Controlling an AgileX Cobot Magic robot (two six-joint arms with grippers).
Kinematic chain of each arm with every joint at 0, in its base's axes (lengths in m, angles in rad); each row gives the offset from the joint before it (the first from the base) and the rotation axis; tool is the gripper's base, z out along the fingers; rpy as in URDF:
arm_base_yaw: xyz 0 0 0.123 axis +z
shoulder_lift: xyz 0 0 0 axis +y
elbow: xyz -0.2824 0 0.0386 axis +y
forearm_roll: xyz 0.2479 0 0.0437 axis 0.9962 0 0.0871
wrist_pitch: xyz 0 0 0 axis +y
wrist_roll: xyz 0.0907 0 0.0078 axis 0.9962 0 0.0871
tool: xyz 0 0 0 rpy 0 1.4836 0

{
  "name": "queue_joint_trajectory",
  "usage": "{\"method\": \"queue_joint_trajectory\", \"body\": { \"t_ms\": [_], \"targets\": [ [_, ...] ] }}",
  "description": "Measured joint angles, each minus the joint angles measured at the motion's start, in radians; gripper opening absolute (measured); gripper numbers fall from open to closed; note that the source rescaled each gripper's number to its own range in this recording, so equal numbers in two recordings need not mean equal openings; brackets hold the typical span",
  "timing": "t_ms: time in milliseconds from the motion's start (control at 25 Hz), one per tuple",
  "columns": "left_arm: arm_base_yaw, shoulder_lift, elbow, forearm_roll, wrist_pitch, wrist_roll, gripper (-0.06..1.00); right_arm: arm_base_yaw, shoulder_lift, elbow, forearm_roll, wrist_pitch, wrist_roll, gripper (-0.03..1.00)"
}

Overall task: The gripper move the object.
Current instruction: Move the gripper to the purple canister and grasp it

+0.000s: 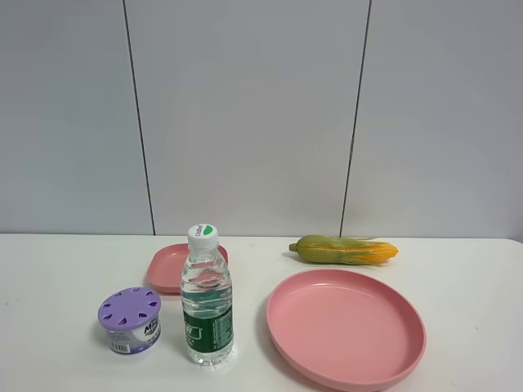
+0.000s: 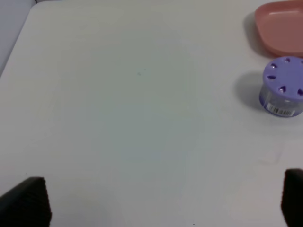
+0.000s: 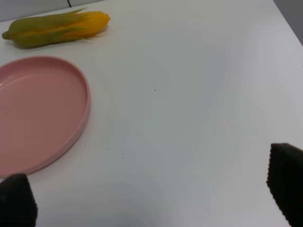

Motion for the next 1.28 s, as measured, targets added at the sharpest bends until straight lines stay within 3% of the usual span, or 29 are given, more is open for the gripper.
{"method": "queue_joint_trajectory", "body": {
  "t_ms": [400,640,1000,1080,1280],
  "targets": [
    [0.001,0.22,-0.011,-0.089,-0.008,0.011,1.0,0.0,0.0,0.0,0.0,0.0,0.0,1.0],
    [0.001,0.409,-0.11,-0.122,-0.086,0.062,1.0,0.0,0.0,0.0,0.0,0.0,0.0,1.0],
    [-0.002,0.708,-0.199,-0.241,-0.161,0.218,1.0,0.0,0.0,0.0,0.0,0.0,0.0,1.0],
    [-0.017,0.757,-0.201,-0.243,-0.19,0.247,1.0,0.0,0.0,0.0,0.0,0.0,0.0,1.0],
    [-0.149,0.875,-0.201,-0.244,-0.275,0.268,1.0,0.0,0.0,0.0,0.0,0.0,0.0,1.0]
  ]
}}
